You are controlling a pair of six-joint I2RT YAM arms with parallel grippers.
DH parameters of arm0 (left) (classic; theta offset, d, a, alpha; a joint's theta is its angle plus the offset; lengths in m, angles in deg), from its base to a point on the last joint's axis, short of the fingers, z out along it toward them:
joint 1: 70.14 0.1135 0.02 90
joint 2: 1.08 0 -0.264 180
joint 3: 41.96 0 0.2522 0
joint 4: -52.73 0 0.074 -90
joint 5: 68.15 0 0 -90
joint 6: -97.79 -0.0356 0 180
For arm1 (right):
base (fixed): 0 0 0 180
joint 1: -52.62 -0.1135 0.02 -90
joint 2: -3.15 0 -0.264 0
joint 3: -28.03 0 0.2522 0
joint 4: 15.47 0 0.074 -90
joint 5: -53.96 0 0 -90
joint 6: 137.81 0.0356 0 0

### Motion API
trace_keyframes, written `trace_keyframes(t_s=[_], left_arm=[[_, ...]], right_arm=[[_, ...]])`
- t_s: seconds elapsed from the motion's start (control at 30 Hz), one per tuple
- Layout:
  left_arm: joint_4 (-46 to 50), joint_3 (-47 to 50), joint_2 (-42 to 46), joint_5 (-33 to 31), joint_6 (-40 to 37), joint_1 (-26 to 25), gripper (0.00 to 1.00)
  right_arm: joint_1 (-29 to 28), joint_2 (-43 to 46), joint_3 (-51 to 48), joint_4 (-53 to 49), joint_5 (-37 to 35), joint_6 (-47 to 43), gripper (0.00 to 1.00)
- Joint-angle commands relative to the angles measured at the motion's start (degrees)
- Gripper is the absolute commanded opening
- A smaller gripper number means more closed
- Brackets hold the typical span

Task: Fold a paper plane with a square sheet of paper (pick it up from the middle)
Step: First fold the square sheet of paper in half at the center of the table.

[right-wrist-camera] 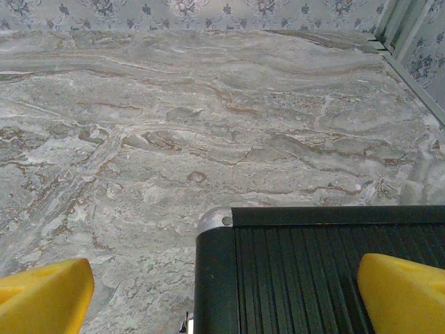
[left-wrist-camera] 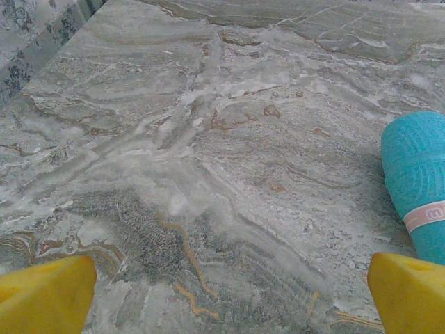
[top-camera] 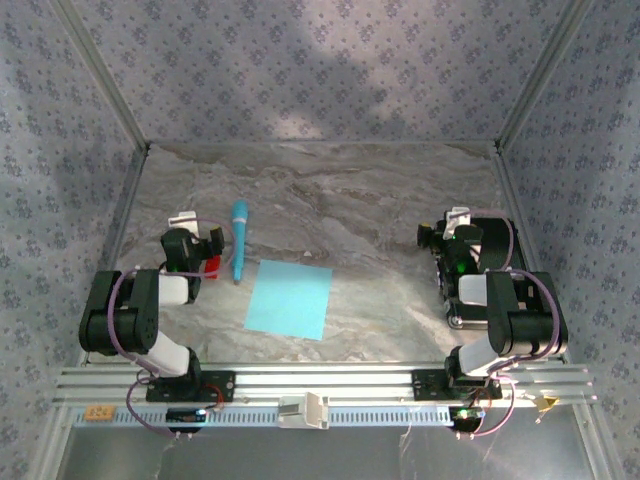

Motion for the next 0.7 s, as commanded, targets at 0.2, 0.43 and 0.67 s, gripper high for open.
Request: trace_keyframes(t_s=[0.2, 0.43, 0.67], left_arm=[[-3.9, 0.6, 1.0, 0.6, -2.8, -1.4, 1.00], [9.2, 1.5, 16.8, -7.5, 2.1, -1.9, 1.00], [31.4, -3.5, 33.4, -12.4, 20.5, -1.9, 1.00]], right_arm=[[-0.9, -0.6, 0.0, -0.6, -1.7, -1.6, 0.99], [-0.9, 5.3, 4.0, -12.6, -1.8, -1.7, 0.99], [-3.3, 16.3, 11.0, -30.9, -4.0, 2.8, 0.99]])
